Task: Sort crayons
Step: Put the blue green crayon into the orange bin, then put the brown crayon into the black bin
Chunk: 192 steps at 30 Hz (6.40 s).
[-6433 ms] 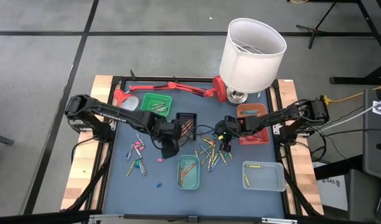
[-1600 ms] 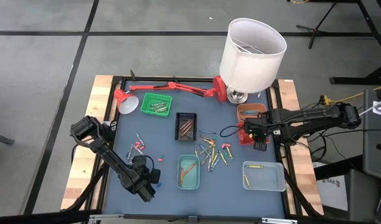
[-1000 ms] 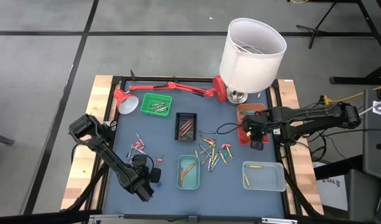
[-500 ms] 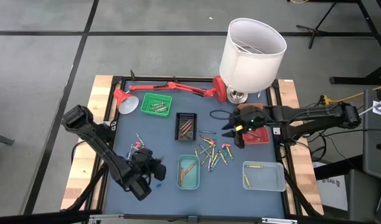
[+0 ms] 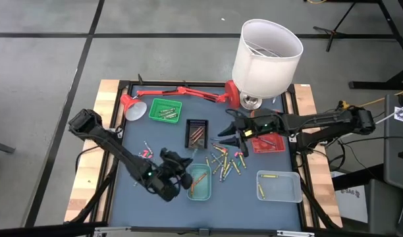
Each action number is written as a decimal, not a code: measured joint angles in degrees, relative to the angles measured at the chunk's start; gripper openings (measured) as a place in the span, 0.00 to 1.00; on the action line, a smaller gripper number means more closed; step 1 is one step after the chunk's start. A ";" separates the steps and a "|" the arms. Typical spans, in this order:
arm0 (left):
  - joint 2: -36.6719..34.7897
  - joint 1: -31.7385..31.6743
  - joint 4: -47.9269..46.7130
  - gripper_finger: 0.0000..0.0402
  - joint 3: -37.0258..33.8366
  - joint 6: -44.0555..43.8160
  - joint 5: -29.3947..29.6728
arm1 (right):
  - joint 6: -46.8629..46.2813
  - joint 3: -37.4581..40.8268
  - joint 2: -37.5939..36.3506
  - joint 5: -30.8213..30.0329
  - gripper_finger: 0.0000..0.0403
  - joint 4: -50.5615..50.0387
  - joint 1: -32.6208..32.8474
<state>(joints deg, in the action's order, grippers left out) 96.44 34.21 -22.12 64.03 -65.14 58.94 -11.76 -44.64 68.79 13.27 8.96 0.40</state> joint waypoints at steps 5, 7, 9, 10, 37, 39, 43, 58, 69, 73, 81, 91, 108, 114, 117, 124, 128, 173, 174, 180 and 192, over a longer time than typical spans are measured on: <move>0.00 -3.85 12.98 0.01 0.00 18.31 -3.46 | 0.01 0.02 4.51 4.53 0.37 5.47 0.02; 0.00 -5.04 16.95 0.01 0.00 23.52 -5.18 | 0.00 0.02 5.97 6.32 0.37 7.62 0.02; 0.00 -6.12 20.29 0.01 0.00 27.96 -6.68 | 0.05 0.02 6.87 8.26 0.37 9.01 0.02; 0.00 -6.54 21.63 0.01 0.00 29.80 -7.22 | 0.05 0.02 7.24 9.10 0.37 9.78 0.02; -0.07 -12.73 32.22 0.02 0.00 41.85 -13.46 | 1.57 0.02 7.33 10.16 0.35 16.54 -0.01; -0.07 -12.81 32.21 0.02 0.00 41.75 -13.47 | 1.63 0.02 7.33 9.73 0.32 16.56 -0.02; -0.07 -13.05 32.33 0.02 0.00 41.72 -13.48 | 1.67 0.02 7.33 9.65 0.20 16.51 -0.04; -0.07 -13.65 32.06 0.08 0.00 41.40 -13.63 | 1.65 0.02 6.78 9.43 0.10 15.37 -0.27; -0.07 -13.74 31.27 0.30 0.04 41.31 -13.15 | 3.56 0.02 -2.89 10.02 0.05 -4.03 -6.91; -0.07 -13.74 30.02 0.33 0.04 41.31 -13.24 | 5.54 0.02 -7.76 6.69 0.08 -16.73 -9.72; -0.07 -13.69 30.07 0.34 0.04 41.31 -15.15 | 11.82 0.02 -14.48 -16.35 0.04 -42.27 -11.80; -0.07 -13.69 28.80 0.34 0.04 41.17 -16.80 | 12.17 0.85 -14.49 -33.53 0.07 -61.12 -11.69; -0.07 -10.98 6.71 0.34 0.04 14.79 -42.80 | 12.16 2.12 -14.53 -37.64 0.18 -61.89 -11.69; -0.07 -7.93 -3.45 0.34 0.04 2.41 -50.87 | 12.16 2.12 -14.51 -38.31 0.26 -61.87 -11.69; -0.04 -6.06 -8.11 0.34 0.04 -4.46 -51.50 | 12.12 2.12 -14.51 -38.22 0.28 -61.87 -11.69; -0.04 -1.73 -17.68 0.34 0.04 -19.34 -51.17 | 12.12 2.12 -14.51 -38.20 0.29 -61.85 -11.69; -0.04 0.20 -22.14 0.34 0.04 -26.17 -50.75 | 12.12 2.12 -14.51 -38.18 0.29 -61.84 -11.69; 10.51 2.04 -24.85 0.07 0.11 -36.72 -47.04 | 12.19 2.10 -14.49 -28.68 0.29 -61.56 -11.67; 10.51 2.04 -24.95 0.05 0.11 -36.72 -47.04 | 12.20 2.09 -14.49 -27.69 0.29 -61.56 -11.67; 10.50 2.06 -25.14 0.01 0.11 -36.69 -46.37 | 12.30 2.05 -14.49 -23.18 0.29 -61.58 -11.65; 7.83 2.02 -26.11 0.01 -0.17 -34.62 -46.10 | 11.33 2.05 -14.49 -9.42 0.29 -60.19 -11.65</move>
<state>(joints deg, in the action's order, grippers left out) 104.27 36.23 -48.23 63.86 -99.77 12.84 -0.43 -42.59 54.30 3.85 -51.23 -11.25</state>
